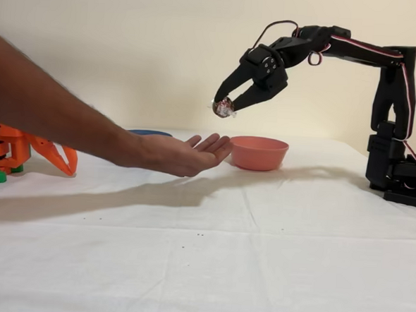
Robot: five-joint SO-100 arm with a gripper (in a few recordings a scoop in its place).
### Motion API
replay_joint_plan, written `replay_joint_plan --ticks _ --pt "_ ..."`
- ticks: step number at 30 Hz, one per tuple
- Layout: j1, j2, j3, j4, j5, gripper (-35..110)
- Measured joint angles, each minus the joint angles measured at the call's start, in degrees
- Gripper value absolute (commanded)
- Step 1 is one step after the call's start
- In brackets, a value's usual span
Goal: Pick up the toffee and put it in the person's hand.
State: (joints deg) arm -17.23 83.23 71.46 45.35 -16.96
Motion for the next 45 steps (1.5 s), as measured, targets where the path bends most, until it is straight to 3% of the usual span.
replay_joint_plan --ticks 19,45 --pt "0.62 0.00 8.70 -14.41 -6.94 6" --pt "1.32 -13.01 0.97 -16.96 -12.66 4"
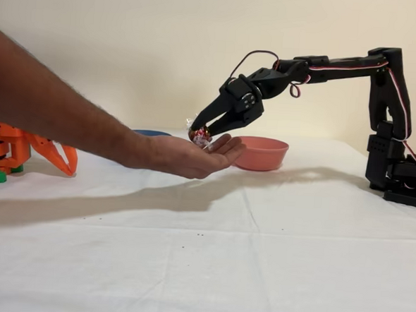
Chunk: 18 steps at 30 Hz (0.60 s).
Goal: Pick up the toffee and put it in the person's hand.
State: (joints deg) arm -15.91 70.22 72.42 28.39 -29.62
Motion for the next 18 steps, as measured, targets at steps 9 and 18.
replay_joint_plan --ticks 9,18 --pt "0.53 -1.23 -1.58 0.00 -1.05 7" --pt "1.05 -1.23 -1.76 0.97 3.78 18"
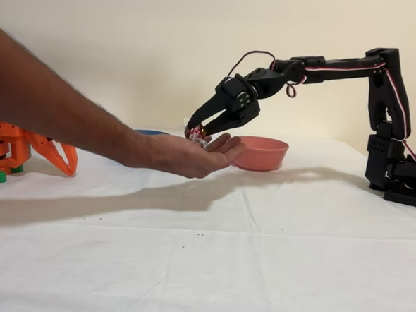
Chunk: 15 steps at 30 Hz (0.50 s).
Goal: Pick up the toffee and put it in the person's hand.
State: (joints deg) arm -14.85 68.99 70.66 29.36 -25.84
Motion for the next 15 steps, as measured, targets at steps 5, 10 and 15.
replay_joint_plan --ticks 5,10,15 --pt "0.79 0.00 0.00 2.29 1.49 18" --pt "1.23 1.14 0.35 2.46 1.58 18" --pt "3.43 6.33 3.69 2.46 2.99 18"
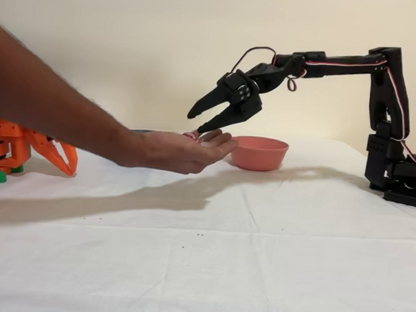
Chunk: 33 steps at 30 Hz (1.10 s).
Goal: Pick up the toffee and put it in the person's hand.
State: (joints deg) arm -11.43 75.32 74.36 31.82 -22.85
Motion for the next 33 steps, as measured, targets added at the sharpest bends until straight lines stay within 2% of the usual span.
replay_joint_plan --ticks 8,13,24,33 --pt "5.27 13.36 8.61 0.00 5.01 11" --pt "8.26 23.38 15.12 1.85 10.63 0" --pt "15.38 45.18 28.04 9.40 24.35 0" --pt "17.23 66.09 41.92 16.88 27.42 0"
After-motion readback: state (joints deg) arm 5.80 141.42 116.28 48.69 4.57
